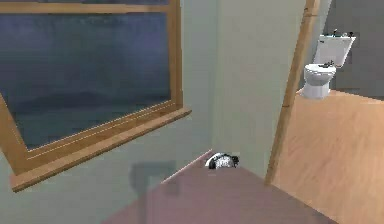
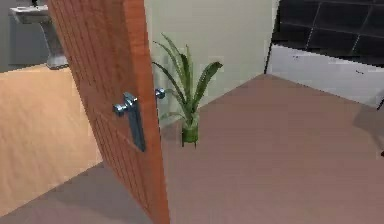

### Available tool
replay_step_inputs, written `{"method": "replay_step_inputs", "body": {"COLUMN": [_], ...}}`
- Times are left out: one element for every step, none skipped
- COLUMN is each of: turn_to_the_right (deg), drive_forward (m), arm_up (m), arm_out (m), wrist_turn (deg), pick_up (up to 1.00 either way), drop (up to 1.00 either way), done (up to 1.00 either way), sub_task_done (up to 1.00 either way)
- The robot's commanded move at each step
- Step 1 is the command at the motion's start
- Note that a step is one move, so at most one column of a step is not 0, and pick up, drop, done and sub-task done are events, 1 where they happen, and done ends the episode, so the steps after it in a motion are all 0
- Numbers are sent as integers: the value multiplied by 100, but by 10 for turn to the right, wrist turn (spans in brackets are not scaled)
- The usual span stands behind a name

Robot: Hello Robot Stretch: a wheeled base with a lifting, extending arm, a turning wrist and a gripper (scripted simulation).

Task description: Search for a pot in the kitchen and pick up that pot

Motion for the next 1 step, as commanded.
{"method": "replay_step_inputs", "body": {"turn_to_the_right": [210], "drive_forward": [0], "arm_up": [0], "arm_out": [0], "wrist_turn": [0], "pick_up": [0], "drop": [0], "done": [0], "sub_task_done": [0]}}
